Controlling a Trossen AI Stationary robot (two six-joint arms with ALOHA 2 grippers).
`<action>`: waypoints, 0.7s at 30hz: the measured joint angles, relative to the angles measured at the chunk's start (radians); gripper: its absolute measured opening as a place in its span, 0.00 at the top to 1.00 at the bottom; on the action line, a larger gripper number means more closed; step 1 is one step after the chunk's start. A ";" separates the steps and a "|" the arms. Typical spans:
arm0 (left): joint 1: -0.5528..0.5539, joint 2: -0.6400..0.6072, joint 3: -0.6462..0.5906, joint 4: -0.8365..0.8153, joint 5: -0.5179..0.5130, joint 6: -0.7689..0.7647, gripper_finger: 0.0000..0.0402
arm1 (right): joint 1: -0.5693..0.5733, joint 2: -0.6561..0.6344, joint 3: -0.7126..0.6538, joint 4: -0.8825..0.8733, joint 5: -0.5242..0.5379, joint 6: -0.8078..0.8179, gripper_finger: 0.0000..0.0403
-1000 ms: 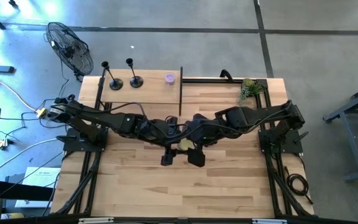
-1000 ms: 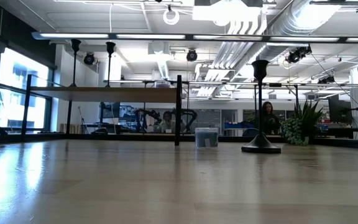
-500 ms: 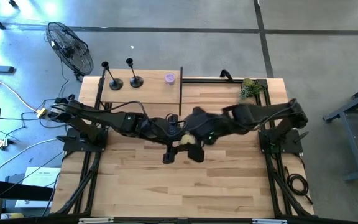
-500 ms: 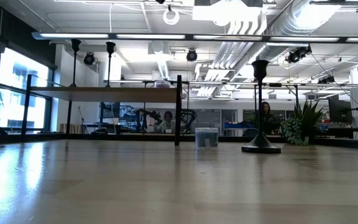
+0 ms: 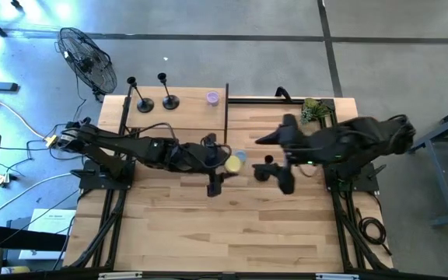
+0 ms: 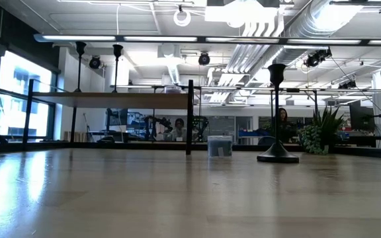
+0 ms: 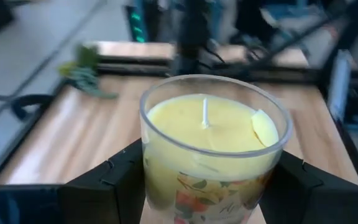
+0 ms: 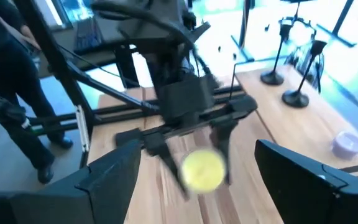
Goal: Pick & Place candle stick holders
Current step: Put the yellow candle on the shelf
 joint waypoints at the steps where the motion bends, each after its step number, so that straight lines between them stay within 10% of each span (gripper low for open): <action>1: 0.000 -0.001 0.010 0.007 -0.031 -0.018 0.43 | 0.017 -0.014 0.000 -0.001 0.016 -0.008 0.23; 21: 0.002 -0.107 0.049 -0.312 -0.874 -0.524 0.43 | 0.333 -0.143 -0.001 -0.045 0.189 -0.120 0.23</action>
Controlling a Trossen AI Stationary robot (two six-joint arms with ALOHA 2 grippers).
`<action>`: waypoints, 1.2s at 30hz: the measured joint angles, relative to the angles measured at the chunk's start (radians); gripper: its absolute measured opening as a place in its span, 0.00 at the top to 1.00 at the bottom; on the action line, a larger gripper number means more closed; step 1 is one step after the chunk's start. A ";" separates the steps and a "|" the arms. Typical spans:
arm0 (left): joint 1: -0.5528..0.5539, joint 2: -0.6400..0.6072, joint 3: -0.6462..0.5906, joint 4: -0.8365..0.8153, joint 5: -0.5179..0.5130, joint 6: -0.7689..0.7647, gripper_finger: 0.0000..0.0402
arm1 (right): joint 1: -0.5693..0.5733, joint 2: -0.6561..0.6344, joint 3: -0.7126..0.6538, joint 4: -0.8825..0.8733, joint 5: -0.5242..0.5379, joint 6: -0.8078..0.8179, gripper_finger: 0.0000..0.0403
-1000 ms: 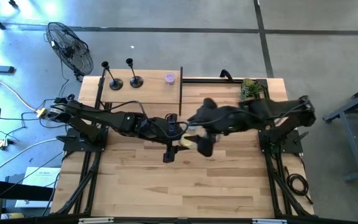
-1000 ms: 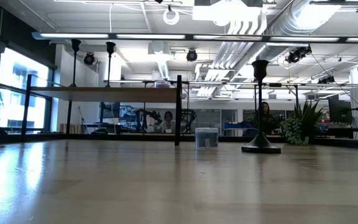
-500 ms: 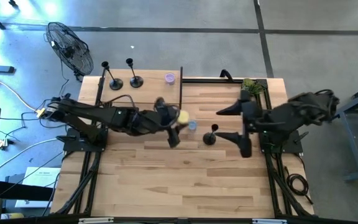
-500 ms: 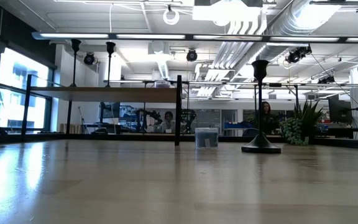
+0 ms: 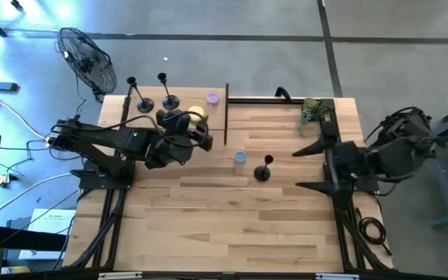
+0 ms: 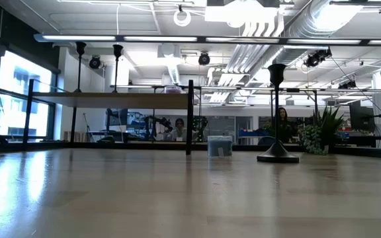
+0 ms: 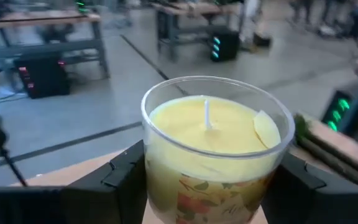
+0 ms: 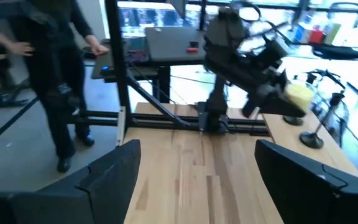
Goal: Pick & Place candle stick holders
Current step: Put the yellow candle on the shelf
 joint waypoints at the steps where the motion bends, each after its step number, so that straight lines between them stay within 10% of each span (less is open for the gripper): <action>1: 0.003 0.000 0.000 -0.012 -0.017 -0.031 0.43 | 0.013 -0.007 0.000 0.000 0.001 -0.004 0.23; 17: 0.137 0.058 -0.231 0.177 -0.024 -0.261 0.43 | 0.153 -0.110 0.000 0.000 0.001 -0.016 0.23; 36: 0.262 0.064 -0.562 0.858 0.103 0.133 0.43 | 0.180 -0.120 0.000 0.000 0.032 -0.031 0.23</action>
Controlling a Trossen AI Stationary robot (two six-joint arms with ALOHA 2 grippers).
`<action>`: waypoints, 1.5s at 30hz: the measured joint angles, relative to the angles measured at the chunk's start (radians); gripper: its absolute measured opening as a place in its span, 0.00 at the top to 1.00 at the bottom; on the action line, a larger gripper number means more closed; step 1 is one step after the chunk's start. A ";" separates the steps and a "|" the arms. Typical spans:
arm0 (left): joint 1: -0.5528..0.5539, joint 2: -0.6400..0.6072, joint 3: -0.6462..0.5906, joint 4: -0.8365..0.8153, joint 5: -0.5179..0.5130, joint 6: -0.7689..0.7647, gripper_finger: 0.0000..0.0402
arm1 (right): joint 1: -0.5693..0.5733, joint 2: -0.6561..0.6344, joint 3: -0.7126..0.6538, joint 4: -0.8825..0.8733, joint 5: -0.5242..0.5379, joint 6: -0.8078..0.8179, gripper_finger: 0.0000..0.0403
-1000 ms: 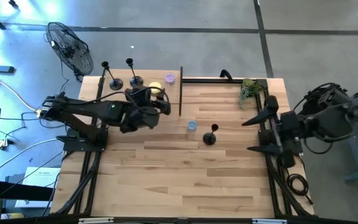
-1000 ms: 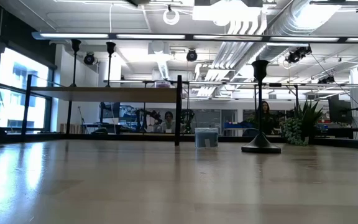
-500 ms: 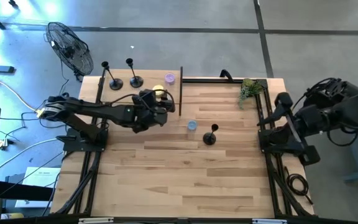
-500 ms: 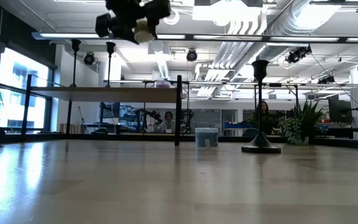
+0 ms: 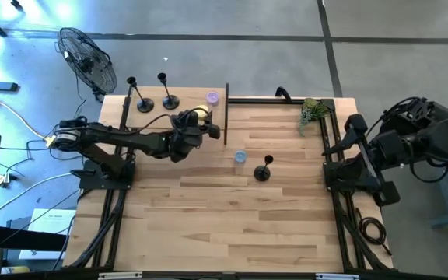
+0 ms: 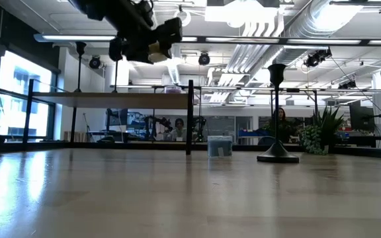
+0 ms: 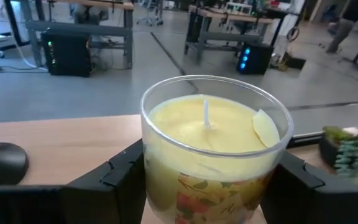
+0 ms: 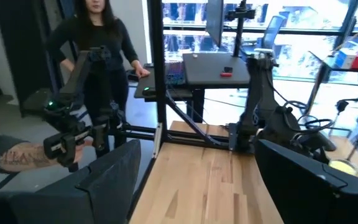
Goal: Pick & Place candle stick holders
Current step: Put the yellow candle on the shelf
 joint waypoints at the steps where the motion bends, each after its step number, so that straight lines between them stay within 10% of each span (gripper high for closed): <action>1: 0.008 0.010 0.000 0.004 0.005 0.005 0.43 | 0.000 0.000 0.000 0.000 0.005 0.000 0.23; 45: 0.129 0.158 -0.026 0.083 0.160 0.017 0.43 | 0.000 -0.001 0.000 -0.038 0.010 -0.026 0.23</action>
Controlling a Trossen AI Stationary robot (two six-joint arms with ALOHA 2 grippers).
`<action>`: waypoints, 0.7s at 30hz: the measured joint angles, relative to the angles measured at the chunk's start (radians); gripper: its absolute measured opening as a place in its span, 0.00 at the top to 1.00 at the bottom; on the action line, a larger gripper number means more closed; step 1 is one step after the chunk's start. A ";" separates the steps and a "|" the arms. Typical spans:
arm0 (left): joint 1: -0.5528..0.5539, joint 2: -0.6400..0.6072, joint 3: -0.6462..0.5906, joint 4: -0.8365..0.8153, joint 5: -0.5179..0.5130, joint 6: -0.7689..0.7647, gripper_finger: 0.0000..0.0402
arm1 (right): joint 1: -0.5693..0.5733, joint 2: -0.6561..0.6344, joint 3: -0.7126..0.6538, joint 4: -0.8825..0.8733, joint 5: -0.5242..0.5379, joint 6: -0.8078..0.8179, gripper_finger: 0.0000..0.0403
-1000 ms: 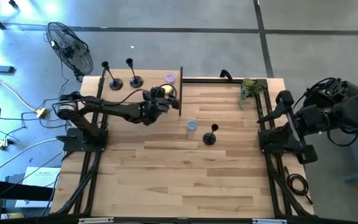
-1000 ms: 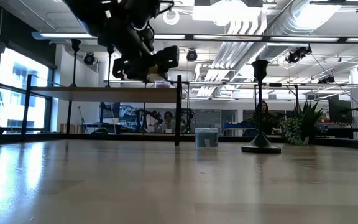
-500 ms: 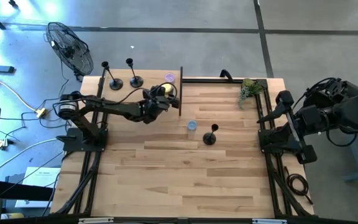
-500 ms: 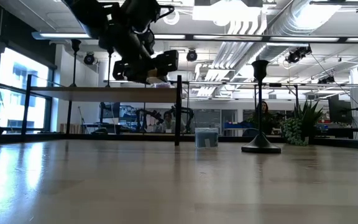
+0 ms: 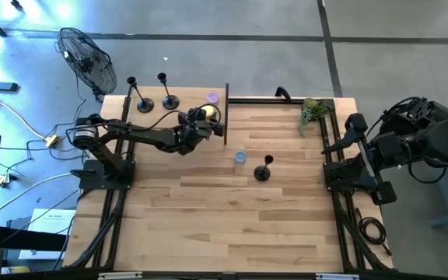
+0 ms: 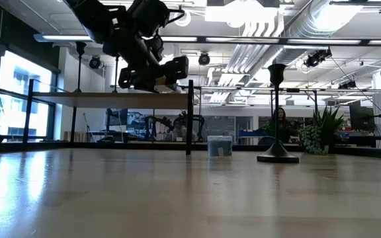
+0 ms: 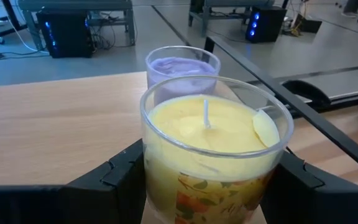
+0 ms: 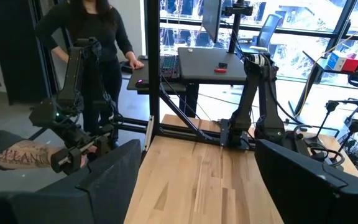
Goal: Pick & Place candle stick holders
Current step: Put the yellow candle on the shelf
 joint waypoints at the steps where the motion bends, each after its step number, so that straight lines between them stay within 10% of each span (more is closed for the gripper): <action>1: 0.000 0.000 0.000 -0.001 0.000 0.003 0.43 | 0.000 0.000 0.000 0.000 0.000 0.000 0.23; 21: 0.000 0.000 -0.001 -0.042 0.027 0.014 0.41 | 0.000 0.000 0.000 0.001 0.000 0.000 0.23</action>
